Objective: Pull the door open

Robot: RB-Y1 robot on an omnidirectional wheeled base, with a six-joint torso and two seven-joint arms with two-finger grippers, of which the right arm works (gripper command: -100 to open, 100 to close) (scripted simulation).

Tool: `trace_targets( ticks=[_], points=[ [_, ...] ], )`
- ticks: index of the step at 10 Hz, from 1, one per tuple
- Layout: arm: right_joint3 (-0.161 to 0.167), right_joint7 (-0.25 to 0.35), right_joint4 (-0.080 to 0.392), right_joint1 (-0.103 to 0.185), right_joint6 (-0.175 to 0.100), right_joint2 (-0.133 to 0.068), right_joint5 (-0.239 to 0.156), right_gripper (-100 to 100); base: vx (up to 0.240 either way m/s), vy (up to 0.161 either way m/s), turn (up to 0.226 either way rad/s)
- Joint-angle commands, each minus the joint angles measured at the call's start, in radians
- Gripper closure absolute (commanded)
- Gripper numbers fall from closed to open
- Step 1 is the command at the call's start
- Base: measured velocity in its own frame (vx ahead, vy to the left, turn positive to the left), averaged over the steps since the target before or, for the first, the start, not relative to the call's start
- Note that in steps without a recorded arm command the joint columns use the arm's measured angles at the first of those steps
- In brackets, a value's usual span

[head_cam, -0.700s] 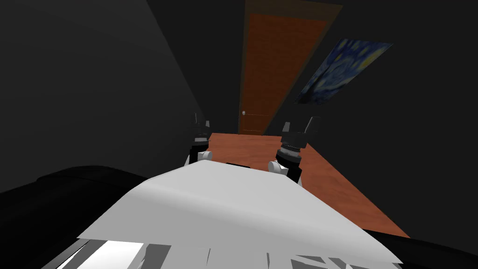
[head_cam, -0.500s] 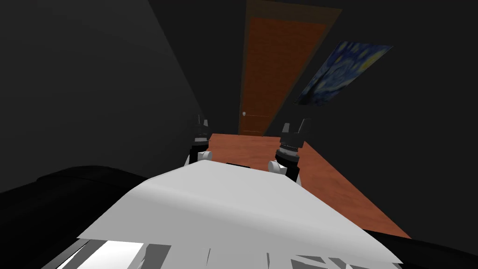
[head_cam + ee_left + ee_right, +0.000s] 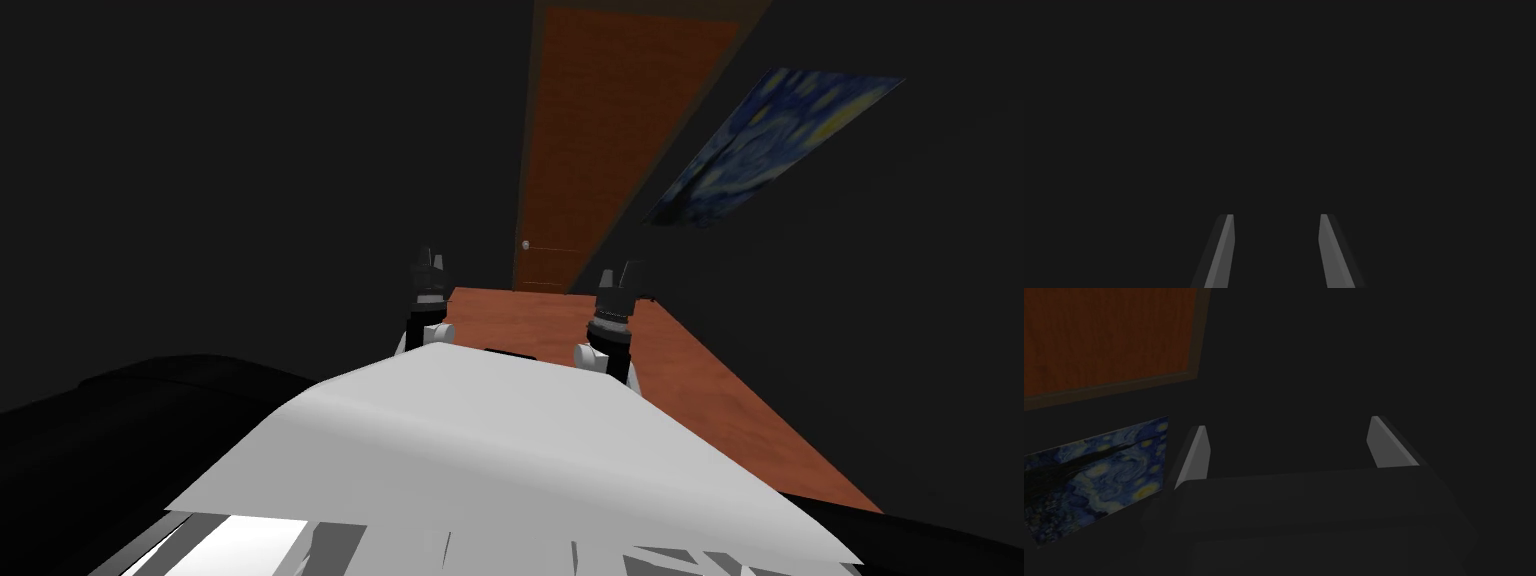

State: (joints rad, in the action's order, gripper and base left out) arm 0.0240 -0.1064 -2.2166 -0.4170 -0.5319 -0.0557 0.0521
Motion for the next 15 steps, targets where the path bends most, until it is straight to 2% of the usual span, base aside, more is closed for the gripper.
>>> trace_targets(
  ticks=[1,9,10,15],
  points=[
    [-0.017,-0.031,0.040,0.016,-0.005,-0.008,0.013,-100,0.104,0.035,0.029],
    [-0.069,-0.152,0.193,0.060,-0.037,-0.028,0.068,-100,0.105,0.033,0.025],
    [-0.081,-0.181,0.230,0.071,-0.045,-0.032,0.082,-100,0.117,0.043,0.042],
    [-0.115,-0.261,0.331,0.100,-0.066,-0.039,0.118,-100,0.114,0.036,0.026]
  ],
)
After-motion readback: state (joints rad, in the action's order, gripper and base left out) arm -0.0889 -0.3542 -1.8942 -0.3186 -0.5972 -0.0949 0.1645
